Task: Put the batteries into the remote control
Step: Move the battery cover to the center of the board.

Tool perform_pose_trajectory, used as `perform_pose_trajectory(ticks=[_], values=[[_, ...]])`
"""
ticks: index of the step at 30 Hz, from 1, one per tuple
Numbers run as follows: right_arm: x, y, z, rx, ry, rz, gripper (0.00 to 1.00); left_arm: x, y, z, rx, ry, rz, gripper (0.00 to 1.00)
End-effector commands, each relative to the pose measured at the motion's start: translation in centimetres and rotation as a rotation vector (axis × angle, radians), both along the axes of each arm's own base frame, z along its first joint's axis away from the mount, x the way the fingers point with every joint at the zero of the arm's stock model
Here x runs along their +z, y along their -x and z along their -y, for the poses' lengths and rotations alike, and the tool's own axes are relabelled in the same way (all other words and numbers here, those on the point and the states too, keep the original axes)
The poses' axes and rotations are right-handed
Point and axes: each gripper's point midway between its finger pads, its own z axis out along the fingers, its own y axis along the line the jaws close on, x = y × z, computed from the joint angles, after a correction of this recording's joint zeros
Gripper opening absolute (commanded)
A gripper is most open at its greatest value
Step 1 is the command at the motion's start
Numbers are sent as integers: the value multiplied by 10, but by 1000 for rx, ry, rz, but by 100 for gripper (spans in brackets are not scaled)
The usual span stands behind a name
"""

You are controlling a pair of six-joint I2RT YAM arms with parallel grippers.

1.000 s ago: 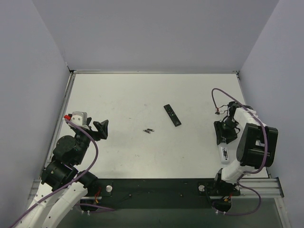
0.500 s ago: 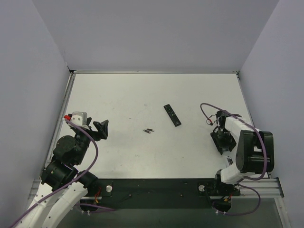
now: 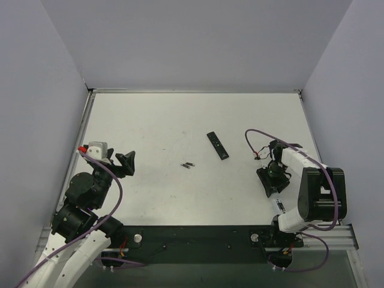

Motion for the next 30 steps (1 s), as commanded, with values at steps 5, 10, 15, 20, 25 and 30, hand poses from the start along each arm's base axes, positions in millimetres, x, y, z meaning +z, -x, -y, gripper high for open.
perform_pose_trajectory(ticks=[5, 10, 15, 20, 25, 30], values=[[15, 0, -18, 18, -104, 63, 0, 6, 2, -3, 11, 24, 22, 87], [27, -21, -14, -36, -73, 114, 0, 7, 2, -3, 8, 27, 23, 87], [28, -30, -7, -83, -20, 104, 0, 8, 3, -4, 12, 32, 28, 87], [28, -33, -4, -117, 7, 102, 0, 8, 3, -6, 20, 38, 33, 87], [54, -54, 44, -449, 190, 239, 0, 8, 2, -7, 29, 40, 34, 87], [79, -50, 80, -777, 413, 387, 0, 7, 2, -6, 23, 42, 32, 87]])
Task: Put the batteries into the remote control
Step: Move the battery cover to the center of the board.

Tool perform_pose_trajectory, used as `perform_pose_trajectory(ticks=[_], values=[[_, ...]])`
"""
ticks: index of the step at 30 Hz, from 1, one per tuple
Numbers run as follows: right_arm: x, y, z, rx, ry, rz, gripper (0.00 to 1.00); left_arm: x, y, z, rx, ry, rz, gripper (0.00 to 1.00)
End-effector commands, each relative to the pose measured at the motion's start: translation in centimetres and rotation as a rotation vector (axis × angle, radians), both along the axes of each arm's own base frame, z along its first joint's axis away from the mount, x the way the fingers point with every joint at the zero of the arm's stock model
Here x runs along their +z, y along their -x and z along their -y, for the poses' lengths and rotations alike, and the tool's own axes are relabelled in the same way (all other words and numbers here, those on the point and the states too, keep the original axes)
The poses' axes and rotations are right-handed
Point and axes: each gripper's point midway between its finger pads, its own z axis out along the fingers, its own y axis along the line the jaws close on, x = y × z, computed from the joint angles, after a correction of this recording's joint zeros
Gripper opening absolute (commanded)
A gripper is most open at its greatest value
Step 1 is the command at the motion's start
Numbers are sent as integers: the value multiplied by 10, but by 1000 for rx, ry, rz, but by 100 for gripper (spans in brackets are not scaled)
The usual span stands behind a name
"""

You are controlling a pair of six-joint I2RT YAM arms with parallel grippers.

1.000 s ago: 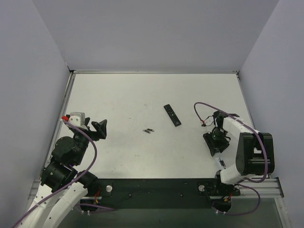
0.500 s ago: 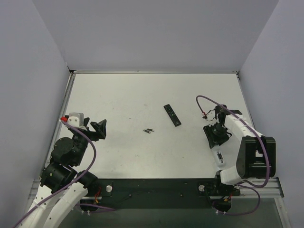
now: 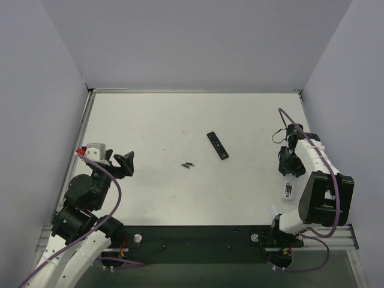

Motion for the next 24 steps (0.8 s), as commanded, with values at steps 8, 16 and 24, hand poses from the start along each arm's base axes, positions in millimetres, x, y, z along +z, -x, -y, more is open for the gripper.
perform_pose_trajectory(ticks=[8, 16, 24], values=[[41, 49, 58, -677, 394, -16, 0, 10, 1, -2, 9, 29, 33, 87], [35, 79, 63, -935, 478, 89, 0, 10, 2, -2, 6, 32, 34, 87], [4, 106, 41, -1039, 467, 6, 0, 11, 4, -2, 3, 41, 42, 87]])
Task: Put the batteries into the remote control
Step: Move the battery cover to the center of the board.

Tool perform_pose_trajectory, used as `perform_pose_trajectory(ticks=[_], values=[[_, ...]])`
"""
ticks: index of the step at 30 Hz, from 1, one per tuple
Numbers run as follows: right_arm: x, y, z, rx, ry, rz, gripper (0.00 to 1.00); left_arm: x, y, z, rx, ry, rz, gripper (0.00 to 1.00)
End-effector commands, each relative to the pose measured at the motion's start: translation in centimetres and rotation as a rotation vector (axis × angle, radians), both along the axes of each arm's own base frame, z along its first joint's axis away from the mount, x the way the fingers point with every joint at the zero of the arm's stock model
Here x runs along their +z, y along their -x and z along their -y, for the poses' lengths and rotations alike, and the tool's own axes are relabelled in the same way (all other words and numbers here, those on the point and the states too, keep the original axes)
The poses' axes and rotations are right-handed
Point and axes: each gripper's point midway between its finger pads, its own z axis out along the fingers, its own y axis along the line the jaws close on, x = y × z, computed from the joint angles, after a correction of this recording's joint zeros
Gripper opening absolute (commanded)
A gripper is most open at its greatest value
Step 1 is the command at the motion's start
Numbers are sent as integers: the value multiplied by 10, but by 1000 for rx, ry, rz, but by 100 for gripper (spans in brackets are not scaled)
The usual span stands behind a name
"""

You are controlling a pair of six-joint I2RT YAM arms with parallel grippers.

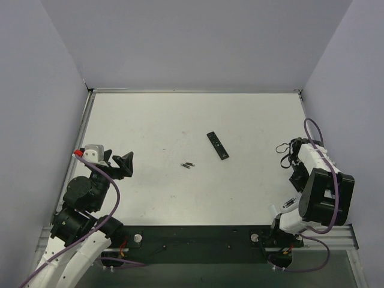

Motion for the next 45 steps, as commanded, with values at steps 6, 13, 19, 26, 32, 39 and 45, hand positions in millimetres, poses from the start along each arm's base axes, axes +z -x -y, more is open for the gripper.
perform_pose_trajectory(ticks=[6, 13, 19, 26, 32, 39, 45], values=[[-8, 30, -24, -70, 22, -69, 0, 10, 2, -1, 2, 35, 35, 87], [-15, 26, -61, -50, -13, -65, 0, 10, 2, -1, 2, 35, 35, 87], [-14, -6, -106, 90, -68, 57, 0, 8, 2, 0, -3, 33, 30, 87], [18, -16, -74, 143, 61, 92, 0, 9, 2, -1, 3, 38, 35, 87], [53, 15, -29, 159, 211, -180, 0, 11, 4, -1, -2, 44, 46, 87], [32, 20, -46, 200, 180, -281, 0, 10, 3, -1, 1, 43, 41, 87], [21, 19, -55, 214, 158, -257, 0, 9, 2, -1, 3, 40, 36, 87]])
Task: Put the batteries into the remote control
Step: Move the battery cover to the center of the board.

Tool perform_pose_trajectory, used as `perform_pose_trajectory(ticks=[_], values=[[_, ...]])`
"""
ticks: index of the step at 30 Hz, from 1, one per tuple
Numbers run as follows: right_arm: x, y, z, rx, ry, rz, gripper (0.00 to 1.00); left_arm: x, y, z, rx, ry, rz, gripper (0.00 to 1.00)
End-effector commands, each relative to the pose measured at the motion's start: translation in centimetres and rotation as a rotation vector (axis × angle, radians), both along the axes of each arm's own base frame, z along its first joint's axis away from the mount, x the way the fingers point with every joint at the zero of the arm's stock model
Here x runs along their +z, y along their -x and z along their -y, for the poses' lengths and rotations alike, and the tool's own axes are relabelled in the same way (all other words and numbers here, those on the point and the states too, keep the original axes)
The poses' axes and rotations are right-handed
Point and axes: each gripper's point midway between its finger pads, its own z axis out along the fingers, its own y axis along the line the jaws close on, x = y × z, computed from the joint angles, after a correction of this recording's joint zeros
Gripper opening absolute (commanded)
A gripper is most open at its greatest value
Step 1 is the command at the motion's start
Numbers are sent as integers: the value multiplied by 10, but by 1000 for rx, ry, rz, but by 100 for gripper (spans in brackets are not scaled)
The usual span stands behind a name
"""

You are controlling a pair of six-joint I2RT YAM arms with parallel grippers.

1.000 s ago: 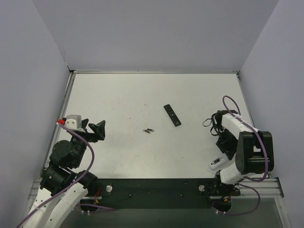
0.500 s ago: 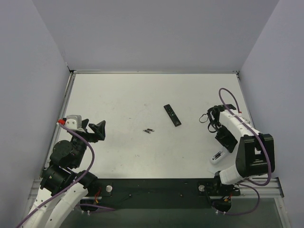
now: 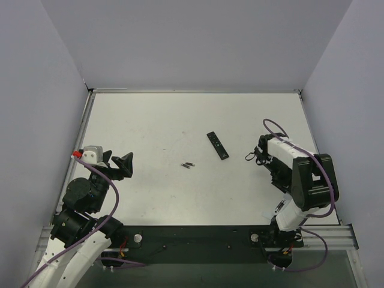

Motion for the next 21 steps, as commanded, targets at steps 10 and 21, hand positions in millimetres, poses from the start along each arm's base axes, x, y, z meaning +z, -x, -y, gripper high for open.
perform_pose_trajectory(ticks=[10, 21], values=[[-2, 1, -13, 35, 31, -13, 0, 11, 1, -2, 7, 22, 36, 87], [-14, -4, -28, 52, 23, -4, 0, 12, 1, -3, 10, 26, 40, 87]])
